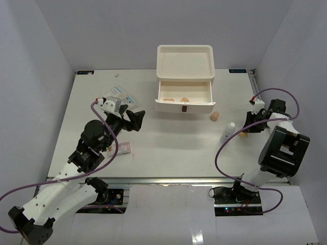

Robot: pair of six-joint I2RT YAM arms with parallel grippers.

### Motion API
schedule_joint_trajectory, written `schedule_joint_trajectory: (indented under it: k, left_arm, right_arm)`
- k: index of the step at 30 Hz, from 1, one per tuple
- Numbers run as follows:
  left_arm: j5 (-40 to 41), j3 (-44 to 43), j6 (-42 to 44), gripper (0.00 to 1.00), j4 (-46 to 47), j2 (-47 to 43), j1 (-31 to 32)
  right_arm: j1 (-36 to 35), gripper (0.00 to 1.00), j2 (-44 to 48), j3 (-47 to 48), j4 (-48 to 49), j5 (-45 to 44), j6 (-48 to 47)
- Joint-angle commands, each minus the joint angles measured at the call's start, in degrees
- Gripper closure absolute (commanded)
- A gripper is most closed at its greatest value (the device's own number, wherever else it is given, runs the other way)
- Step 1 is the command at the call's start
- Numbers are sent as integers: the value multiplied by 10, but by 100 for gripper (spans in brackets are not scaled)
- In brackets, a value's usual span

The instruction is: Organize the makeup

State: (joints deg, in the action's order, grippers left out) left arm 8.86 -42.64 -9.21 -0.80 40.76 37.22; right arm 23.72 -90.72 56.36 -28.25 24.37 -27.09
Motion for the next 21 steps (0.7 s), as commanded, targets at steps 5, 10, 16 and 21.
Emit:
schedule_joint_trajectory:
  k: [5, 10, 16, 21]
  left_arm:
    - [14, 7, 9, 9, 13, 2, -7]
    - [14, 8, 10, 9, 13, 6, -12]
    - [19, 11, 14, 9, 14, 13, -14]
    - [22, 12, 17, 9, 15, 17, -16]
  right_arm:
    - [-10, 92, 169, 91, -16, 38, -21]
    - [-97, 92, 189, 184, -35, 70, 33]
    - [-279, 92, 169, 258, -9, 67, 95]
    - [-328, 89, 124, 289, -3, 113, 106]
